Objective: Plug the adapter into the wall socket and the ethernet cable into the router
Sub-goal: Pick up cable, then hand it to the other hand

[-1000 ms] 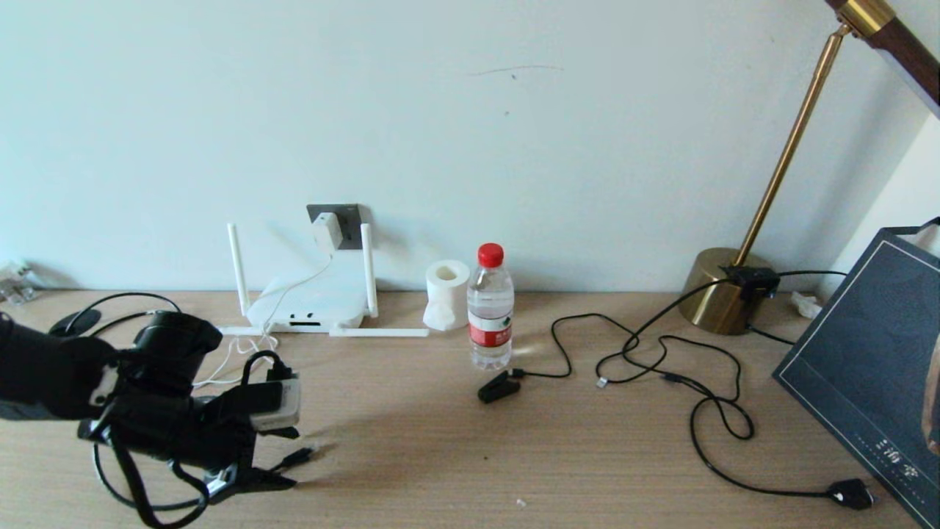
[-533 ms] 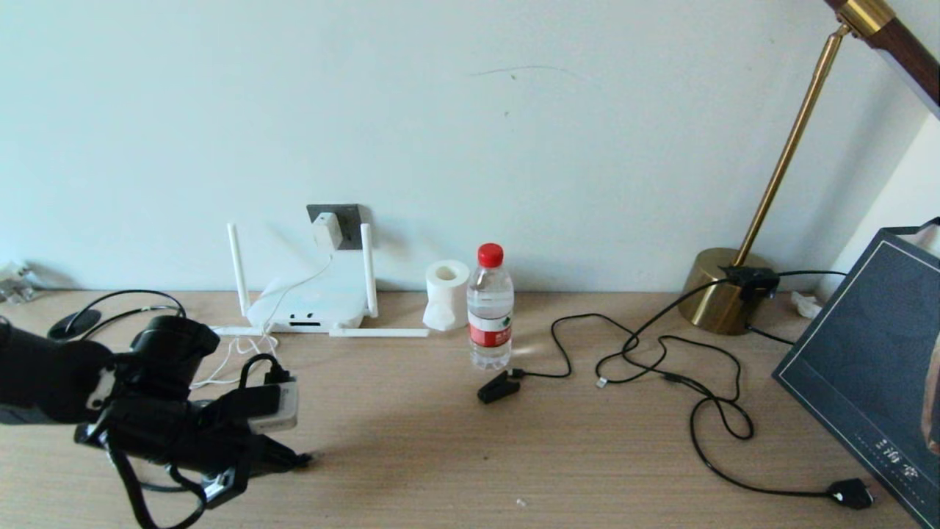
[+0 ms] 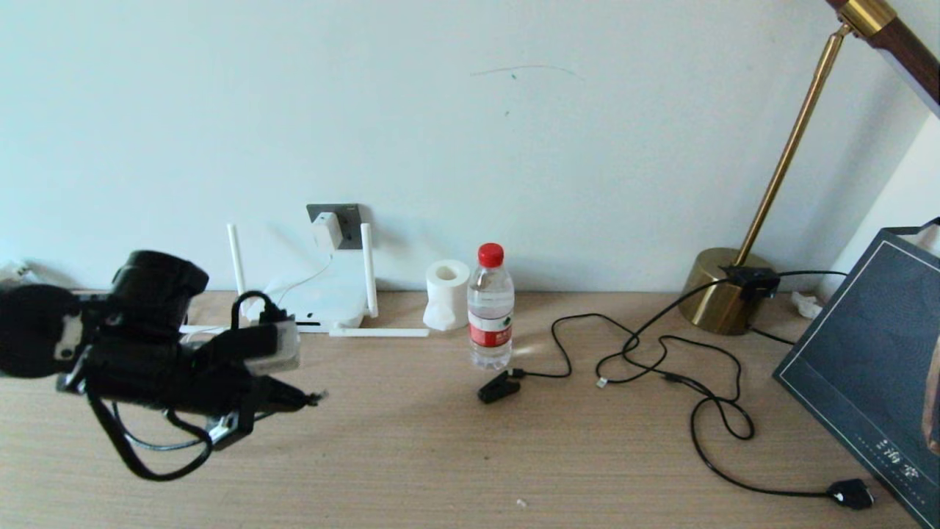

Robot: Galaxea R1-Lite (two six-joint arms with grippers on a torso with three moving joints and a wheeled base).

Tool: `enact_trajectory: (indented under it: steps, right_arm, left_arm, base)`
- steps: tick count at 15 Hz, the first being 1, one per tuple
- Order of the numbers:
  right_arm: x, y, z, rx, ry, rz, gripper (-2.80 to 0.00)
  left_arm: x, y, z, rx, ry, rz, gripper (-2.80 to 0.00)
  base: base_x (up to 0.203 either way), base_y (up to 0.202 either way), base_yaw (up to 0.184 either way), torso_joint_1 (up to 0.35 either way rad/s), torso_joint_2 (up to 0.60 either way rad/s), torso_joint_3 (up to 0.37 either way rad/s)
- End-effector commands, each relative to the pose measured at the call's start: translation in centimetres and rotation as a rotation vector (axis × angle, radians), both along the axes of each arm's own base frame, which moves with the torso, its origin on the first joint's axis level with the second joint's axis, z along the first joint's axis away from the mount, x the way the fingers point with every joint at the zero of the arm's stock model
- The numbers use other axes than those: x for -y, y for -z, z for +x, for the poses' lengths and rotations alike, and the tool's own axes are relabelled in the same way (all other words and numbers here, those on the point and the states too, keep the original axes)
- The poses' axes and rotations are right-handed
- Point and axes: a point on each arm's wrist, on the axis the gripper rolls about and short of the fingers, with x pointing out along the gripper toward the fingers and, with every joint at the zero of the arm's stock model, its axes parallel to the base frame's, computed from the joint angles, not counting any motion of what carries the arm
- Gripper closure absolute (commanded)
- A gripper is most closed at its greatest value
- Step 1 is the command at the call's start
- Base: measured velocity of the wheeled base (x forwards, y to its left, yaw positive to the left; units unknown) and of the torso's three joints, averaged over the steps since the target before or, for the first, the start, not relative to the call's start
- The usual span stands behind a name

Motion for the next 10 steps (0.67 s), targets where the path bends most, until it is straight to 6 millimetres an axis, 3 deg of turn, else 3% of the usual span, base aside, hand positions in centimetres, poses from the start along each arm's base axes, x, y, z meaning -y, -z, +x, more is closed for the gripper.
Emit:
enact_trajectory:
  steps: [1,3,4,5,7,8,10]
  right_arm:
    - [0.0,0.0,0.0,0.001,0.0,0.0,0.0]
    - [0.0,-0.4,-0.1,0.015,0.0,-0.012,0.0]
    - [0.0,-1.7,-0.5,0.055,-0.011,-0.009,0.0]
    - [-0.1,-3.6,-1.0,0.097,-0.048,0.003,0.0]
    - [-0.5,-7.9,-0.8,0.06,-0.201,0.06,0.0]
    - [-0.6,-10.1,0.3,-0.012,-0.289,0.1,0.0]
    - [-0.9,-13.5,3.6,-0.154,-0.422,0.167,0.0]
  left_arm:
    - [3.3,-6.4,0.1,0.195,0.001,-0.052,0.0]
    - [6.1,-10.0,0.9,0.393,-0.056,-0.068,0.0]
    - [7.1,-10.8,1.3,0.502,-0.067,-0.092,0.0]
    - [8.0,-10.7,1.3,0.56,-0.058,-0.112,0.0]
    - [9.1,-8.5,0.9,0.562,-0.034,-0.115,0.0]
    - [9.4,-7.9,0.1,0.555,-0.017,-0.116,0.0]
    - [9.9,-8.5,-0.8,0.597,0.018,-0.118,0.0]
  base:
    - [0.0,0.0,0.0,0.0,0.0,0.0]
    - [0.0,0.0,0.0,0.0,0.0,0.0]
    - [0.0,0.0,0.0,0.0,0.0,0.0]
    - [0.0,0.0,0.0,0.0,0.0,0.0]
    - [0.0,0.0,0.0,0.0,0.0,0.0]
    - [0.0,0.0,0.0,0.0,0.0,0.0]
    - [0.0,0.0,0.0,0.0,0.0,0.0]
